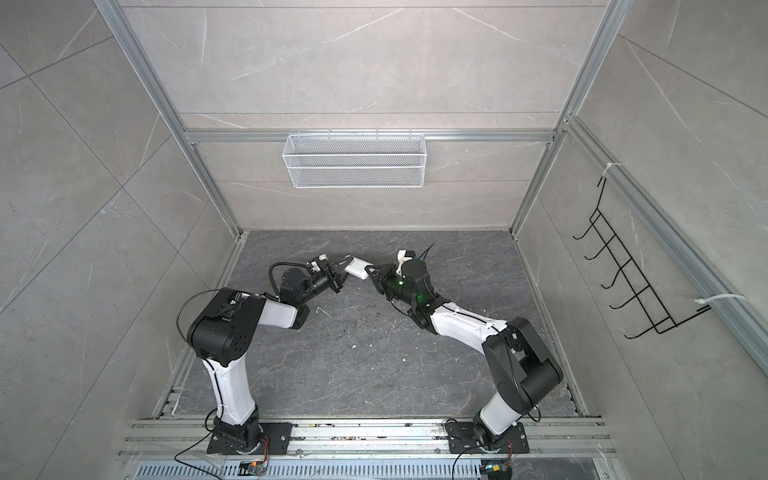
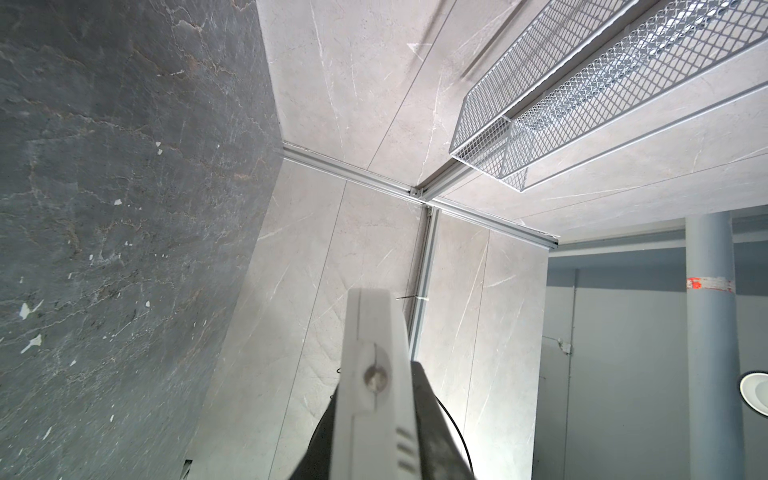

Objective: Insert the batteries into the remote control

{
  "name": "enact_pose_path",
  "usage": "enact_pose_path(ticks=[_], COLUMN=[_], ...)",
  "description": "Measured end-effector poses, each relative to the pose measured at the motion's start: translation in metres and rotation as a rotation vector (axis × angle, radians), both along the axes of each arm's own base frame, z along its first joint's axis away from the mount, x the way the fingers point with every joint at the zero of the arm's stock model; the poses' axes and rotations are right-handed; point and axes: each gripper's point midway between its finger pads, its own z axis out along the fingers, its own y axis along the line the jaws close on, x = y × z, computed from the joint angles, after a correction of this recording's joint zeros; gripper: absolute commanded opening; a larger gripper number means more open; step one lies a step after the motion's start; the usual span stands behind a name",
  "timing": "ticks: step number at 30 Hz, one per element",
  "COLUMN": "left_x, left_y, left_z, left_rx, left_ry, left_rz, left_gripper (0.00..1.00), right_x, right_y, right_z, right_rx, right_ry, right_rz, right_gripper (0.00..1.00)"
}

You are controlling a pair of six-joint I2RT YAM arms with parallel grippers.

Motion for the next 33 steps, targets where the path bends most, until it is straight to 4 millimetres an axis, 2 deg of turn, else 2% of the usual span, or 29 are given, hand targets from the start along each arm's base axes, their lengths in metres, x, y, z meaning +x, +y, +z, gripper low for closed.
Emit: enact_pose_path(ticks=[8,17,19,21,24,27,33], left_x=[0.004,0.006,0.006,0.004,-0.003,-0.011,-0.019], left_y=[0.002,0.002,0.003,0.002,-0.003,-0.003,0.001], left_z=[0.0,-0.004,-0.005,-0.005,-0.002,-0.006,-0.018], left_rx=[0.002,0.018,0.019,0.024,0.031,0.043,0.069], left_ry=[0.0,0.01,0.011,0.007,-0.026,-0.034,-0.026], left_rz=[0.023,0.032,0.03,0.014,-0.034,-0.064,-0.093], left_gripper=[0.0,0.0,0.0,0.0,0.0,0.0,0.0], right_x=[0.007,0.009,0.009,0.006,-0.002,-0.009,-0.013], right_y=[0.004,0.003,0.003,0.001,-0.005,-0.012,-0.013], right_z=[0.001,-0.005,-0.006,-0.005,-0.011,-0.007,0.04], right_rx=[-0.023,-0.037,-0.052,-0.094,-0.233,-0.38,-0.584], right_ry=[0.036,0.082,0.083,0.079,0.067,0.019,-0.215], right_rz=[-0.004,-0.012,-0.009,0.004,0.041,0.093,0.212], right_gripper=[0.0,0.01,0.15,0.36,0.59,0.68,0.75])
